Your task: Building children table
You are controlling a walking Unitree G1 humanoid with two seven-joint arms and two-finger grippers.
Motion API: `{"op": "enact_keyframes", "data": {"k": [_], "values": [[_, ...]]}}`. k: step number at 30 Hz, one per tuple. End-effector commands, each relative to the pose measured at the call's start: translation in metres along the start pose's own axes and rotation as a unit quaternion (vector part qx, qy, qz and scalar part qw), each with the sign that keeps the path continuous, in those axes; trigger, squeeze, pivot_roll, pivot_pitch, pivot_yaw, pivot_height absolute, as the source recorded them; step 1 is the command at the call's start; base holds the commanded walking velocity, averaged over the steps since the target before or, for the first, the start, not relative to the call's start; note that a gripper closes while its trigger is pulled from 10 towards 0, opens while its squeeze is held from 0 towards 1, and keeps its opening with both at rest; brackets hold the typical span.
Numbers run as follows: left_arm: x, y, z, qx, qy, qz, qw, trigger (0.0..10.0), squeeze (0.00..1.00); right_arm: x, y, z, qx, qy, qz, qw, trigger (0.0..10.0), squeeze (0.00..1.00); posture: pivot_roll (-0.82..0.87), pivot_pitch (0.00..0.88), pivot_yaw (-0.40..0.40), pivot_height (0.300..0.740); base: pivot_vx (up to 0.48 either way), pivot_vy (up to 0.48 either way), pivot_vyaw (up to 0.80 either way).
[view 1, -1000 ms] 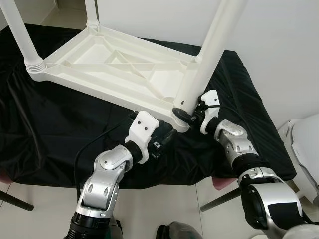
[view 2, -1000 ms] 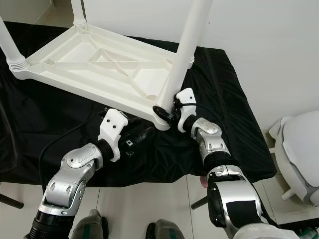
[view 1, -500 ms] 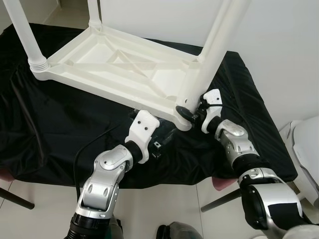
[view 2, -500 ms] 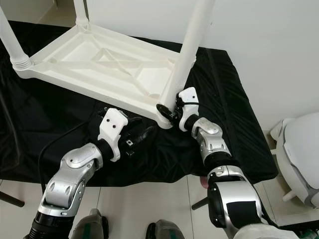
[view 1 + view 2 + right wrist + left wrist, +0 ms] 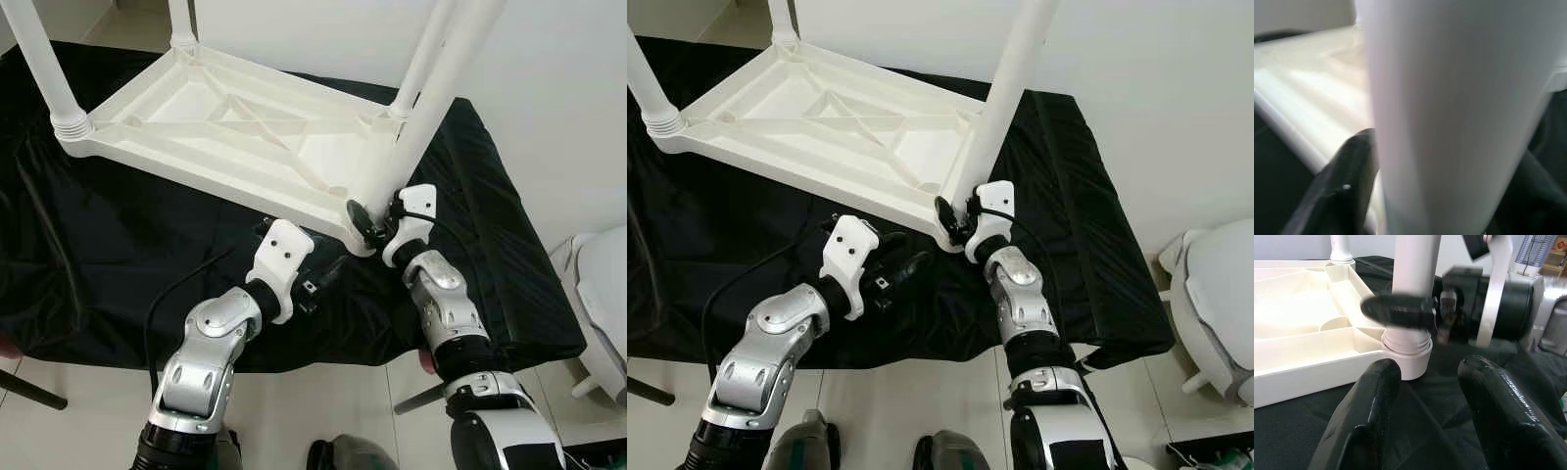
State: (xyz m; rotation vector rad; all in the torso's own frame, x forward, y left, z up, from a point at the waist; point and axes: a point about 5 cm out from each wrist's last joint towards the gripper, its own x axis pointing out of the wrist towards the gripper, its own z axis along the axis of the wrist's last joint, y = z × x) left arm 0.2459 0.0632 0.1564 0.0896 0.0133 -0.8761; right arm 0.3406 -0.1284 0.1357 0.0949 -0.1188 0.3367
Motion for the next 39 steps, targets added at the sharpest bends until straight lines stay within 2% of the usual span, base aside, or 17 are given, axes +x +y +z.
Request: {"op": "enact_keyframes", "data": {"k": [1, 6, 14, 15, 16, 20, 21, 22, 23, 27, 30, 32, 33, 36, 37, 39], "values": [[0.0, 0.005, -0.002, 0.003, 0.004, 0.065, 0.998, 10.0, 0.0, -0.008, -0.008, -0.004, 0.021, 0.003, -0.052, 0.998, 10.0, 1.0, 0.03, 0.034, -0.114, 0.74, 0.0, 0.0, 0.0], [0.0, 0.007, -0.002, 0.015, 0.003, 0.073, 0.997, 10.0, 0.0, -0.013, -0.006, -0.005, 0.035, -0.004, -0.079, 0.996, 10.0, 1.0, 0.03, 0.034, -0.114, 0.74, 0.0, 0.0, 0.0], [0.002, 0.012, -0.002, 0.022, 0.003, 0.085, 0.996, 10.0, 0.0, -0.019, 0.0, 0.001, 0.017, -0.022, -0.076, 0.997, 10.0, 1.0, 0.03, 0.034, -0.114, 0.74, 0.0, 0.0, 0.0], [0.002, 0.013, -0.002, 0.023, 0.003, 0.087, 0.996, 10.0, 0.0, -0.022, 0.002, 0.001, 0.016, -0.023, -0.068, 0.997, 10.0, 0.0, 0.02, 0.035, -0.111, 0.74, 0.0, 0.0, 0.0], [0.002, 0.013, -0.002, 0.024, 0.004, 0.089, 0.996, 10.0, 0.0, -0.026, 0.003, 0.001, 0.005, -0.025, -0.07, 0.997, 10.0, 0.0, 0.02, 0.035, -0.111, 0.74, 0.0, 0.0, 0.0], [0.002, 0.014, -0.001, 0.025, 0.004, 0.089, 0.996, 10.0, 0.0, -0.03, 0.005, -0.002, 0.012, -0.023, -0.062, 0.998, 10.0, 0.0, 0.02, 0.039, -0.108, 0.74, 0.0, 0.0, 0.0], [0.002, 0.015, -0.001, 0.025, 0.004, 0.089, 0.996, 10.0, 0.0, -0.03, 0.003, -0.003, 0.01, -0.02, -0.064, 0.998, 10.0, 0.0, 0.02, 0.039, -0.108, 0.74, 0.0, 0.0, 0.0], [0.004, 0.013, -0.001, 0.027, 0.003, 0.084, 0.996, 10.0, 0.0, -0.024, -0.008, -0.001, 0.012, -0.019, -0.055, 0.998, 10.0, 0.0, 0.01, 0.038, -0.102, 0.74, 0.0, 0.0, 0.0], [0.004, 0.013, -0.001, 0.027, 0.003, 0.084, 0.996, 10.0, 0.0, -0.024, -0.008, -0.001, 0.012, -0.019, -0.055, 0.998, 10.0, 0.0, 0.01, 0.038, -0.102, 0.74, 0.0, 0.0, 0.0], [0.008, 0.008, 0.001, 0.037, 0.002, 0.058, 0.998, 10.0, 0.0, -0.014, -0.016, 0.005, 0.034, -0.008, 0.017, 0.999, 10.0, 0.0, 0.01, 0.037, -0.102, 0.74, 0.0, 0.0, 0.0], [0.01, 0.008, 0.003, 0.044, 0.002, 0.051, 0.998, 10.0, 0.0, -0.011, -0.021, 0.007, 0.027, 0.0, 0.056, 0.998, 10.0, 0.0, 0.01, 0.036, -0.102, 0.74, 0.0, 0.0, 0.0], [0.012, 0.01, 0.004, 0.048, 0.001, 0.048, 0.998, 10.0, 0.0, -0.009, -0.025, 0.009, 0.008, 0.012, 0.099, 0.995, 10.0, 0.0, 0.01, 0.036, -0.099, 0.74, 0.0, 0.0, 0.0], [0.012, 0.01, 0.004, 0.048, 0.001, 0.048, 0.998, 10.0, 0.0, -0.009, -0.025, 0.009, 0.008, 0.012, 0.099, 0.995, 10.0, 0.0, 0.01, 0.036, -0.099, 0.74, 0.0, 0.0, 0.0], [0.016, 0.015, 0.006, 0.063, 0.0, 0.051, 0.997, 10.0, 0.0, -0.008, -0.03, 0.007, -0.009, 0.051, 0.162, 0.985, 10.0, 0.0, 0.01, 0.039, -0.099, 0.74, 0.0, 0.0, 0.0], [0.016, 0.015, 0.006, 0.063, 0.0, 0.051, 0.997, 10.0, 0.0, -0.008, -0.03, 0.007, -0.009, 0.051, 0.162, 0.985, 10.0, 0.0, 0.01, 0.039, -0.099, 0.74, 0.0, 0.0, 0.0], [0.018, 0.017, 0.01, 0.064, -0.006, 0.049, 0.997, 10.0, 0.0, -0.004, -0.044, 0.008, -0.036, 0.071, 0.162, 0.984, 10.0, 0.0, 0.01, 0.039, -0.097, 0.74, 0.0, 0.0, 0.0]]}}
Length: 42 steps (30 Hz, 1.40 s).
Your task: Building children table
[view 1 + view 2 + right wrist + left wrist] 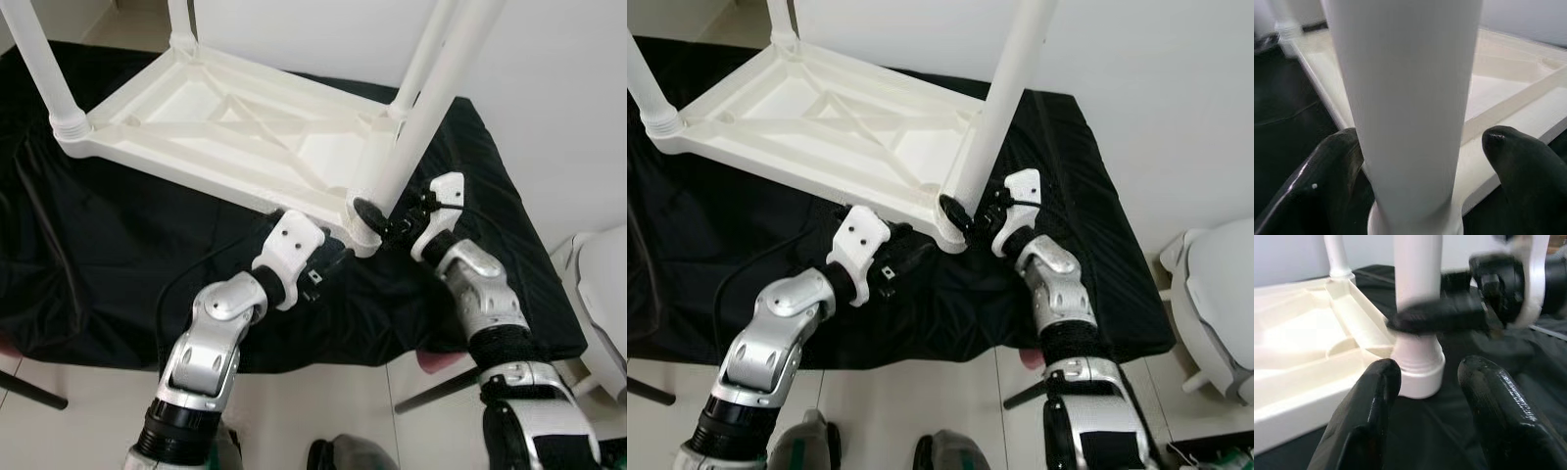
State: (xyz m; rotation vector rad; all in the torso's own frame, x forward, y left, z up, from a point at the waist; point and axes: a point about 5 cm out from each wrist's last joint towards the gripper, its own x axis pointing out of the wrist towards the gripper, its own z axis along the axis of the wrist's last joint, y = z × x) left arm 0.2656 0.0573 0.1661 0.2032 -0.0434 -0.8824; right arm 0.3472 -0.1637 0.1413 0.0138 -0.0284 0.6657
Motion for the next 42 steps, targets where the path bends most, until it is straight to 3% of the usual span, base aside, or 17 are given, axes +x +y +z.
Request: {"op": "enact_keyframes", "data": {"k": [1, 5, 15, 17, 19, 21, 27, 36, 42], "values": [[0.002, 0.005, 0.0, 0.003, -0.002, 0.052, 0.999, 10.0, 0.0, -0.002, -0.015, -0.001, -0.021, 0.021, -0.012, 0.999, 10.0, 0.0, 0.01, 0.039, -0.097, 0.74, 0.0, 0.0, 0.0], [0.002, 0.004, 0.001, 0.005, -0.002, 0.049, 0.999, 10.0, 0.0, -0.005, -0.033, 0.005, -0.028, 0.026, -0.054, 0.998, 10.0, 0.0, 0.02, 0.037, -0.097, 0.74, 0.0, 0.0, 0.0], [0.002, 0.005, -0.001, 0.005, -0.001, 0.048, 0.999, 10.0, 0.0, -0.011, -0.052, 0.014, -0.031, 0.013, -0.111, 0.993, 10.0, 0.0, 0.02, 0.03, -0.094, 0.74, 0.0, 0.0, 0.0], [0.003, 0.005, 0.0, 0.006, -0.002, 0.046, 0.999, 10.0, 0.0, -0.013, -0.06, 0.021, -0.03, -0.018, -0.167, 0.985, 10.0, 0.0, 0.02, 0.03, -0.094, 0.74, 0.0, 0.0, 0.0], [0.003, 0.005, 0.0, 0.006, -0.002, 0.046, 0.999, 10.0, 0.0, -0.013, -0.06, 0.021, -0.03, -0.018, -0.167, 0.985, 10.0, 0.0, 0.02, 0.03, -0.094, 0.74, 0.0, 0.0, 0.0], [0.005, 0.006, 0.0, 0.007, -0.004, 0.047, 0.999, 10.0, 0.0, -0.017, -0.063, 0.022, -0.024, -0.046, -0.214, 0.975, 10.0, 0.0, 0.02, 0.03, -0.094, 0.74, 0.0, 0.0, 0.0], [0.011, 0.016, 0.0, 0.014, -0.002, 0.071, 0.997, 10.0, 0.0, -0.015, -0.041, 0.003, -0.006, -0.077, -0.21, 0.975, 10.0, 0.0, 0.02, 0.033, -0.086, 0.74, 0.0, 0.0, 0.0], [0.025, 0.03, 0.002, 0.016, -0.006, 0.113, 0.993, 10.0, 0.0, -0.015, -0.016, 0.0, -0.001, -0.121, -0.221, 0.968, 10.0, 0.0, 0.01, 0.047, -0.083, 0.74, 0.0, 0.0, 0.0], [0.039, 0.037, 0.003, 0.058, -0.002, 0.137, 0.989, 10.0, 0.0, -0.016, 0.009, -0.007, 0.014, -0.127, -0.202, 0.971, 10.0, 0.0, 0.01, 0.054, -0.086, 0.74, 0.0, 0.0, 0.0]]}}
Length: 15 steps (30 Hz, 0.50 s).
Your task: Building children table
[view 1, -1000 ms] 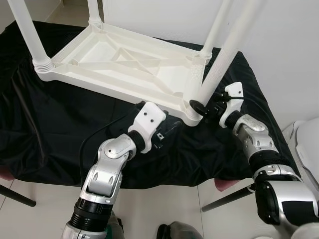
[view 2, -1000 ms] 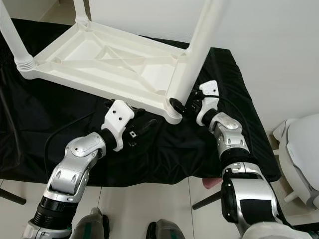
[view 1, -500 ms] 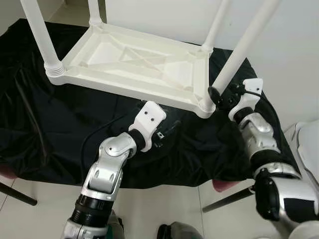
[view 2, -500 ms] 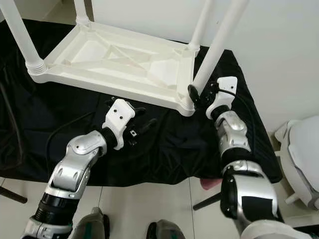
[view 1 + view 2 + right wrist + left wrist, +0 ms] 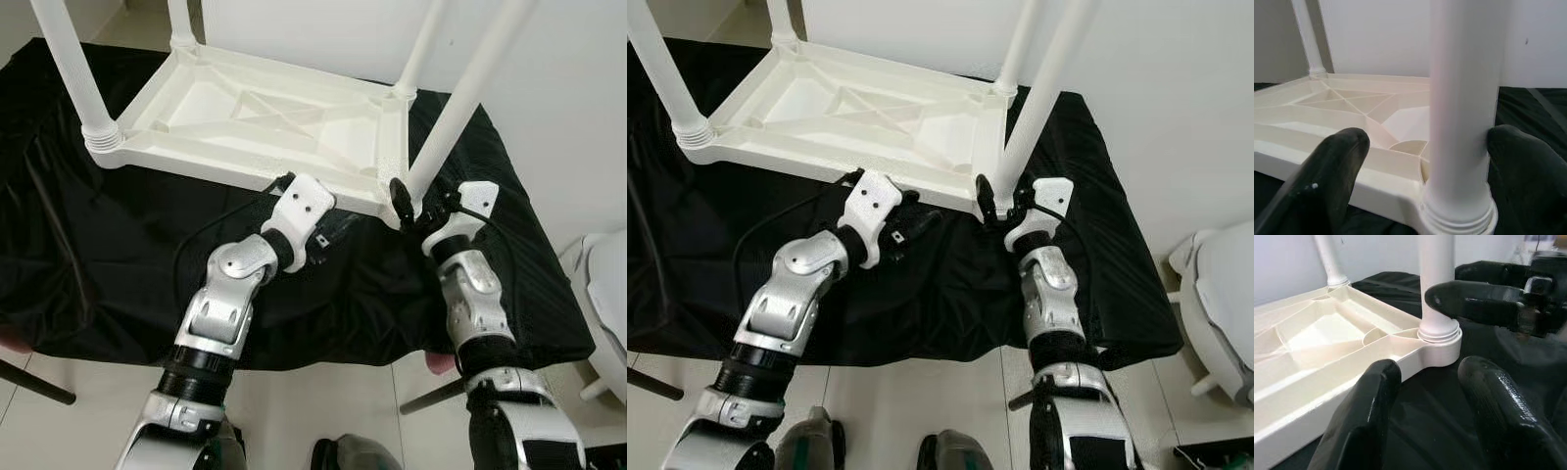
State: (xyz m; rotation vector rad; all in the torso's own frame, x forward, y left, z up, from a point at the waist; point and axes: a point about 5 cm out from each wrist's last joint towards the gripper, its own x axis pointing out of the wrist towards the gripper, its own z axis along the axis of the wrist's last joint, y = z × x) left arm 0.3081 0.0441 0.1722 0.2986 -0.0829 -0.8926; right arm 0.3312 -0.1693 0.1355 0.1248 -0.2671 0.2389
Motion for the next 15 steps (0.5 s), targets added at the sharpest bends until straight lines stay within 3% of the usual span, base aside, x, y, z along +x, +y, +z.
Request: {"op": "enact_keyframes", "data": {"k": [1, 8, 13, 15], "values": [[0.006, 0.016, -0.002, 0.014, 0.005, 0.149, 0.989, 10.0, 0.0, -0.008, 0.014, -0.006, 0.014, 0.02, 0.036, 0.999, 10.0, 0.0, 0.0, 0.057, -0.083, 0.74, 0.0, 0.0, 0.0], [0.012, 0.029, -0.005, 0.022, 0.025, 0.157, 0.987, 10.0, 0.0, -0.015, 0.027, -0.01, 0.024, 0.043, 0.11, 0.993, 10.0, 0.0, 0.0, 0.064, -0.072, 0.74, 0.0, 0.0, 0.0], [0.014, 0.054, -0.003, 0.07, 0.051, 0.164, 0.983, 10.0, 0.0, -0.023, 0.04, -0.008, 0.022, 0.068, 0.176, 0.982, 10.0, 0.0, 0.0, 0.077, -0.066, 0.74, 0.0, 0.0, 0.0], [0.013, 0.057, -0.003, 0.075, 0.056, 0.161, 0.983, 10.0, 0.0, -0.025, 0.043, -0.008, 0.021, 0.072, 0.189, 0.979, 10.0, 0.0, 0.0, 0.078, -0.064, 0.74, 0.0, 0.0, 0.0]]}}
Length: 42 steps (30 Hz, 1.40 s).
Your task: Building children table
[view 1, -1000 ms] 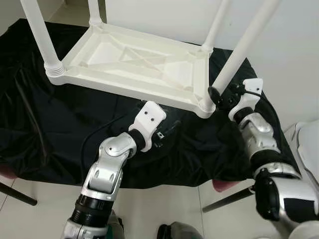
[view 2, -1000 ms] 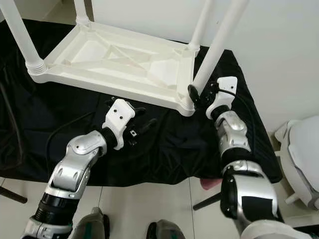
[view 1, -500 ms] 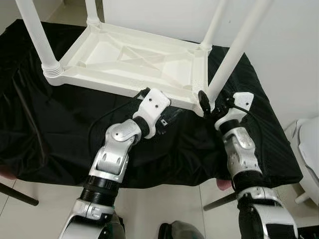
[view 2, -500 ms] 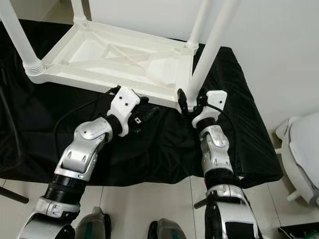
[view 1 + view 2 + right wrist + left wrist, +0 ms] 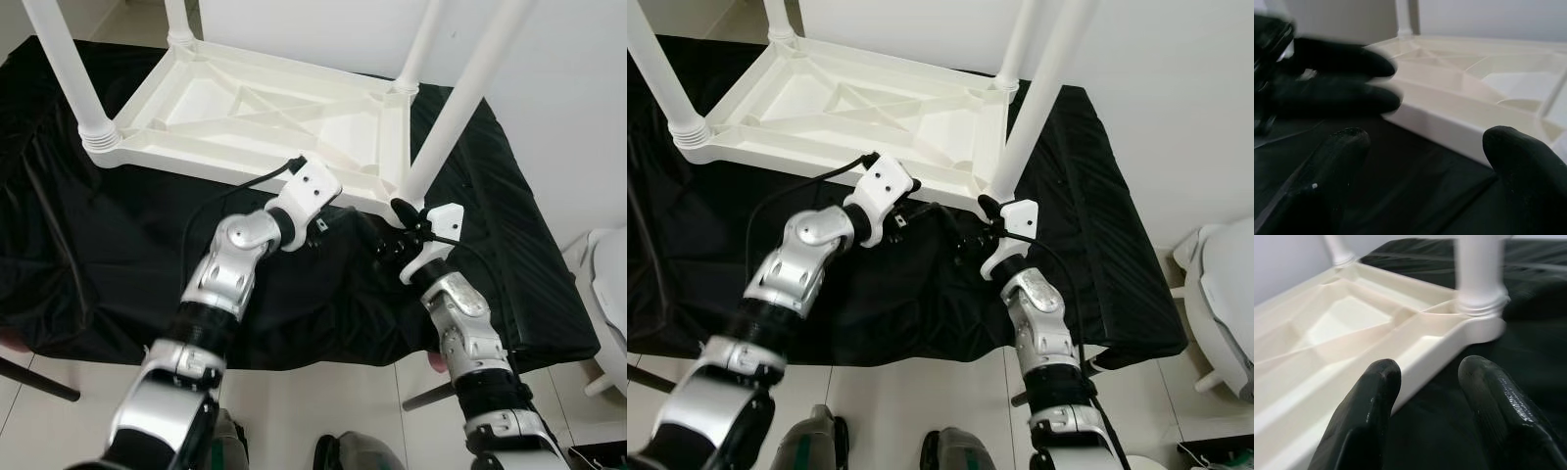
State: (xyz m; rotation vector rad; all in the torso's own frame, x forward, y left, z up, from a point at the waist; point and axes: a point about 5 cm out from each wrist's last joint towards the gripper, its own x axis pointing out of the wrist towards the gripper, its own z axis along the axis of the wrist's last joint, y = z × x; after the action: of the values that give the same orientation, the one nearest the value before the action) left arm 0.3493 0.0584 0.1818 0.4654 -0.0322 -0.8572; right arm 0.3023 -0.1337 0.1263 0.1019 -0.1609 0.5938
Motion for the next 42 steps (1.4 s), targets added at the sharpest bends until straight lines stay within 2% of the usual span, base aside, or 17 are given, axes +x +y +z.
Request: {"op": "enact_keyframes", "data": {"k": [1, 8, 9, 10, 11, 14, 15, 18, 20, 21, 29, 38, 42], "values": [[-0.001, 0.015, -0.003, 0.005, 0.008, 0.155, 0.988, 10.0, 0.0, -0.002, 0.003, -0.001, 0.002, 0.012, 0.018, 1.0, 10.0, 0.0, 0.0, 0.078, -0.064, 0.74, 0.0, 0.0, 0.0], [-0.004, 0.026, -0.012, 0.029, 0.04, 0.126, 0.991, 10.0, 0.0, -0.008, 0.017, -0.002, -0.013, 0.022, 0.062, 0.998, 10.0, 0.0, -0.01, 0.087, -0.063, 0.74, 0.0, 0.0, 0.0], [-0.004, 0.028, -0.015, 0.029, 0.048, 0.116, 0.992, 10.0, 0.82, -0.011, 0.02, -0.002, -0.017, 0.026, 0.074, 0.997, 10.0, 0.0, -0.01, 0.091, -0.063, 0.74, 0.0, 0.0, 0.0], [-0.004, 0.028, -0.015, 0.029, 0.048, 0.116, 0.992, 10.0, 0.82, -0.011, 0.02, -0.002, -0.017, 0.026, 0.074, 0.997, 10.0, 0.0, -0.01, 0.091, -0.063, 0.74, 0.0, 0.0, 0.0], [-0.005, 0.03, -0.017, 0.031, 0.053, 0.109, 0.992, 10.0, 1.0, -0.013, 0.022, -0.002, -0.022, 0.027, 0.081, 0.996, 10.0, 0.0, -0.02, 0.096, -0.063, 0.74, 0.0, 0.0, 0.0], [-0.005, 0.033, -0.019, 0.028, 0.057, 0.101, 0.993, 10.0, 1.0, -0.017, 0.023, -0.001, -0.024, 0.029, 0.09, 0.995, 10.0, 0.0, -0.02, 0.095, -0.062, 0.74, 0.0, 0.0, 0.0], [-0.005, 0.042, -0.019, 0.032, 0.062, 0.104, 0.992, 10.0, 1.0, -0.022, 0.023, 0.002, -0.026, 0.033, 0.1, 0.994, 10.0, 0.0, -0.02, 0.101, -0.062, 0.74, 0.0, 0.0, 0.0], [-0.006, 0.047, -0.019, 0.037, 0.065, 0.108, 0.991, 10.0, 1.0, -0.025, 0.023, 0.003, -0.026, 0.038, 0.107, 0.993, 10.0, 0.0, -0.03, 0.103, -0.061, 0.74, 0.0, 0.0, 0.0], [-0.008, 0.057, -0.016, 0.049, 0.07, 0.121, 0.989, 10.0, 1.0, -0.031, 0.023, 0.005, -0.027, 0.041, 0.118, 0.992, 10.0, 0.0, -0.03, 0.105, -0.061, 0.74, 0.0, 0.0, 0.0], [-0.008, 0.06, -0.015, 0.053, 0.075, 0.124, 0.988, 10.0, 0.0, -0.033, 0.023, 0.007, -0.025, 0.04, 0.123, 0.991, 10.0, 0.0, -0.03, 0.107, -0.061, 0.74, 0.0, 0.0, 0.0], [-0.006, 0.064, -0.02, 0.055, 0.111, 0.105, 0.987, 10.0, 0.0, -0.035, 0.022, 0.014, -0.026, 0.03, 0.119, 0.992, 10.0, 0.0, -0.04, 0.114, -0.049, 0.74, 0.0, 0.0, 0.0], [-0.001, 0.065, -0.03, 0.064, 0.159, 0.097, 0.981, 10.0, 0.0, -0.038, 0.031, 0.023, -0.013, 0.02, 0.124, 0.992, 10.0, 0.0, -0.06, 0.121, -0.017, 0.74, 0.0, 0.0, 0.0], [0.001, 0.068, -0.027, 0.07, 0.165, 0.104, 0.978, 10.0, 0.0, -0.038, 0.034, 0.026, -0.006, 0.011, 0.121, 0.993, 10.0, 0.0, -0.07, 0.121, -0.009, 0.74, 0.0, 0.0, 0.0]]}}
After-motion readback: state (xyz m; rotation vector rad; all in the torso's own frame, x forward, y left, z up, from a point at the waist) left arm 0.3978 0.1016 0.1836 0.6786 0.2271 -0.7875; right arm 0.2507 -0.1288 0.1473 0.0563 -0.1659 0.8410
